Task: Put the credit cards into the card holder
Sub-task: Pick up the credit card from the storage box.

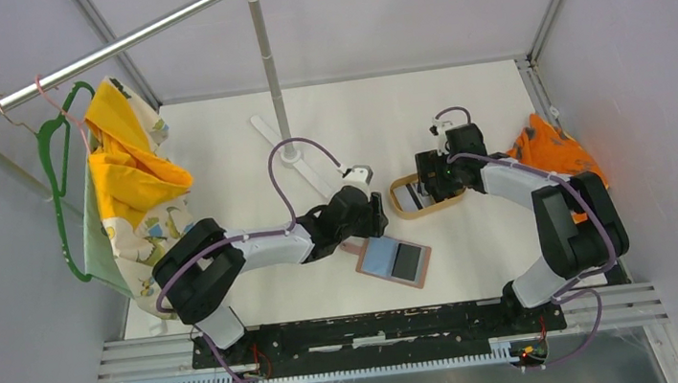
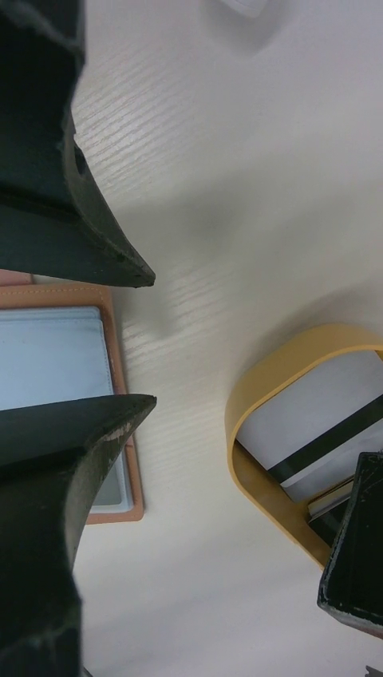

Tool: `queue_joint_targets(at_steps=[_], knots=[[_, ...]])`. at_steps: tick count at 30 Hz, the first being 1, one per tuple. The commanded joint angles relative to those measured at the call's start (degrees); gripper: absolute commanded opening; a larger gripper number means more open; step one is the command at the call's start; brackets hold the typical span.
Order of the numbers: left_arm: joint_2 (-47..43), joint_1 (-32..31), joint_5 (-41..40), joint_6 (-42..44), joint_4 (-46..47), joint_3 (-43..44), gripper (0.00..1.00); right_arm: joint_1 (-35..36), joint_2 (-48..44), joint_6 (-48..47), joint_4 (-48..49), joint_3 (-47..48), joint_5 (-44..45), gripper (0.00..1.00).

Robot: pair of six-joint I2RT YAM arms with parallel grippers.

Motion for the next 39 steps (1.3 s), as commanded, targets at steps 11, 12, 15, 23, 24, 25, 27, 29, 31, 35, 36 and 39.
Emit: queue_joint_targets(at_steps=[11,12,15,23,24,25,27,29,31,35,36,39], knots=[[2.6,0.0,-1.0,1.8,-0.6,4.9,0.53,0.5,0.7,0.1,1.9,2.2,-14.3,0.95],[2.7,0.0,-0.9,1.8,-0.6,4.9,0.53,0.5,0.4,0.1,2.0,2.2,-15.4,0.95],[2.7,0.0,-0.7,1.9,-0.6,5.0,0.52,0.5,-0.5,-0.5,2.5,2.2,-16.3,0.97],[3.9,0.0,-0.2,2.1,-0.9,6.0,0.49,-0.4,-0.4,-2.4,1.4,2.6,-6.0,0.98],[4.1,0.0,-0.1,2.1,-1.0,6.3,0.49,-0.4,0.1,-2.4,1.2,2.5,-6.0,0.98],[4.4,0.0,0.0,2.1,-1.1,6.6,0.48,-0.4,0.8,-2.4,1.0,2.6,-6.2,0.98],[4.9,0.0,0.0,2.2,-1.4,7.1,0.48,-0.3,2.2,-2.4,0.5,2.8,-7.7,0.98],[5.4,0.0,0.1,2.4,-1.6,7.6,0.47,-0.4,3.2,-2.3,0.2,2.8,-9.7,0.98],[5.8,-0.1,0.0,2.6,-1.9,8.1,0.46,-0.3,3.6,-1.7,0.4,2.7,-12.4,0.98],[6.7,0.0,0.2,2.9,-2.5,9.0,0.45,-0.4,3.7,-0.9,0.8,2.5,-16.8,0.97],[6.8,0.0,0.2,3.0,-2.7,9.3,0.45,-0.3,3.7,-0.6,0.8,2.4,-17.8,0.97],[7.4,0.0,0.3,3.3,-3.0,9.8,0.45,-0.3,3.7,-0.1,1.1,2.3,-20.9,0.95]])
